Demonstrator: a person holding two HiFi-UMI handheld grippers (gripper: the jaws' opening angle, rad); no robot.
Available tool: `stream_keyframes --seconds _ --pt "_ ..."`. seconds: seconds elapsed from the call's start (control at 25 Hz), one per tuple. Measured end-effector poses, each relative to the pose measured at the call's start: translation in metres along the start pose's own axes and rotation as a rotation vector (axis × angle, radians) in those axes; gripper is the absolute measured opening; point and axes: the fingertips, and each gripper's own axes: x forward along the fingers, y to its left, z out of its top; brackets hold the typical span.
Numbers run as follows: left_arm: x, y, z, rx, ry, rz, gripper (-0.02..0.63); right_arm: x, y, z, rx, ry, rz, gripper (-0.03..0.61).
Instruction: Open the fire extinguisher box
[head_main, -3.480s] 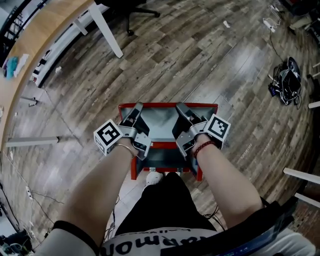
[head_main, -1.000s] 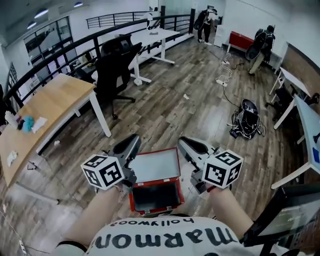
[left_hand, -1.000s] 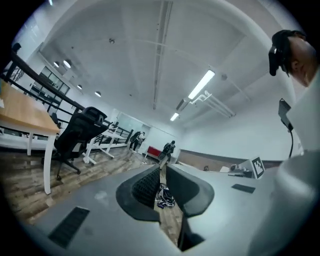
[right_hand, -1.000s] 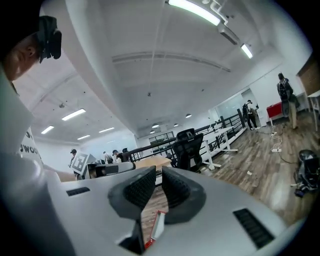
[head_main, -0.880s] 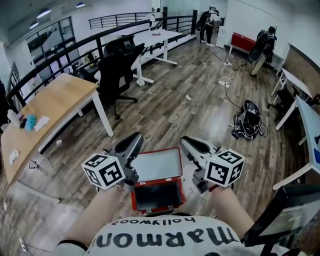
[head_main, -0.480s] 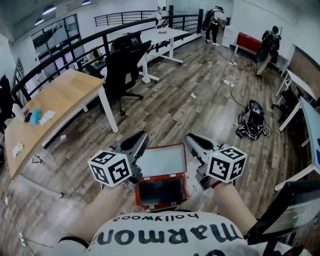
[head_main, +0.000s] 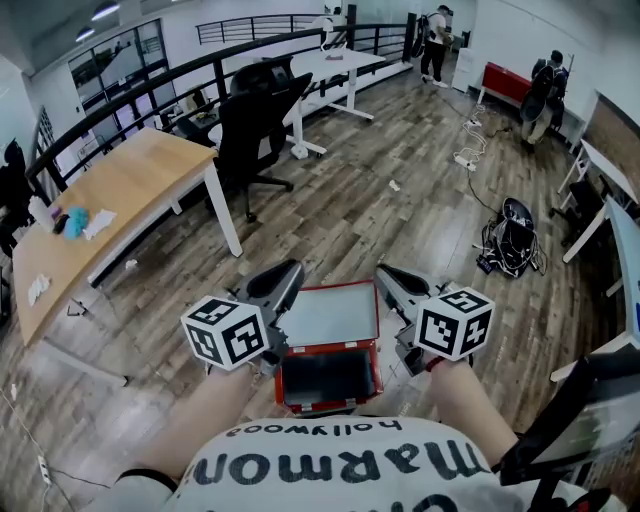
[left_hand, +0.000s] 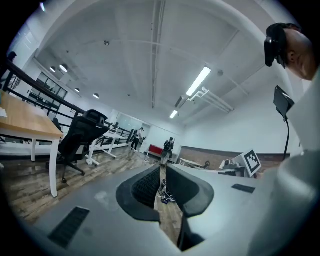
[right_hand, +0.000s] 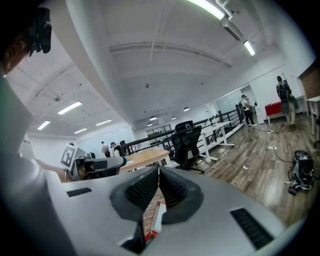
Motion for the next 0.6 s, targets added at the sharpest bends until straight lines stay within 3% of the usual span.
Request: stream_keyframes --seconds 0.6 --pt "0.006 0.014 -0.006 -0.009 0.007 0.011 0.041 0.011 -0.011 -0.007 0.012 0.023 -0.011 0.017"
